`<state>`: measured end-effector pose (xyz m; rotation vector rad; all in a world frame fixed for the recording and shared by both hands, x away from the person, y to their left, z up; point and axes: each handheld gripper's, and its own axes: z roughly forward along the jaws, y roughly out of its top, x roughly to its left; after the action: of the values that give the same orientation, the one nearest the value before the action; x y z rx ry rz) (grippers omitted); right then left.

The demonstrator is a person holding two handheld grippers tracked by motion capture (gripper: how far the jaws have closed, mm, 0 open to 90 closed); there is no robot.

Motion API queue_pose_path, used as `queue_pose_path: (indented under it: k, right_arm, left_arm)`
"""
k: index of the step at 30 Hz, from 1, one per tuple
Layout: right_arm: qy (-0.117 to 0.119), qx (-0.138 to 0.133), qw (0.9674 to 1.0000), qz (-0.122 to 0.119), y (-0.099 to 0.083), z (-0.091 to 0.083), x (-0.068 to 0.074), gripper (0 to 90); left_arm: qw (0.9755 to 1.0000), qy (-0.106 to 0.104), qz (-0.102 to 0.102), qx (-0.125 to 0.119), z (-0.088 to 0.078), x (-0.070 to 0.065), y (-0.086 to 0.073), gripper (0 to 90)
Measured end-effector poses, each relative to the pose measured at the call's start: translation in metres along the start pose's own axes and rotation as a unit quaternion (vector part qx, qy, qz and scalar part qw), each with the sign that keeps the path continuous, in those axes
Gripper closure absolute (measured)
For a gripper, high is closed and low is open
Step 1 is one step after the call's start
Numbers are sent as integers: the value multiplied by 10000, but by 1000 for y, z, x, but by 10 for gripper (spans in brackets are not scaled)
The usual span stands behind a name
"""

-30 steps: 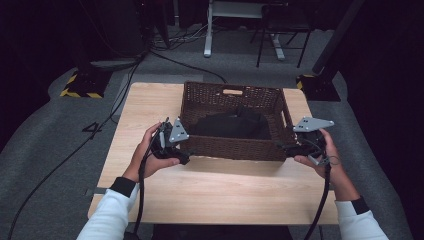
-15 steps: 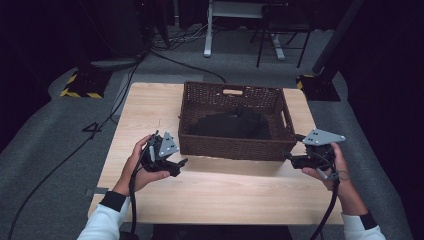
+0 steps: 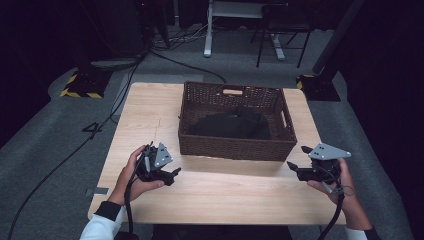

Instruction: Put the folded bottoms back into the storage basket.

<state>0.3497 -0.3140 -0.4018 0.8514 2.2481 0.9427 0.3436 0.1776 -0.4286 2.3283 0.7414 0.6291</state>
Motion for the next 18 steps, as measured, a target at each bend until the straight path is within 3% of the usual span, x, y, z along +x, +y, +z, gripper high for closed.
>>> queue_pose_path:
  k: [9, 18]
  right_arm:
    - [-126, 281, 9995, 64, -34, 8, 5, 258]
    - [50, 423, 9980, 465, -64, 16, 3, 257]
  left_arm:
    - [9998, 3, 16, 189, 8, -3, -18, 169]
    - [9993, -21, -104, 368, 12, 0, -39, 172]
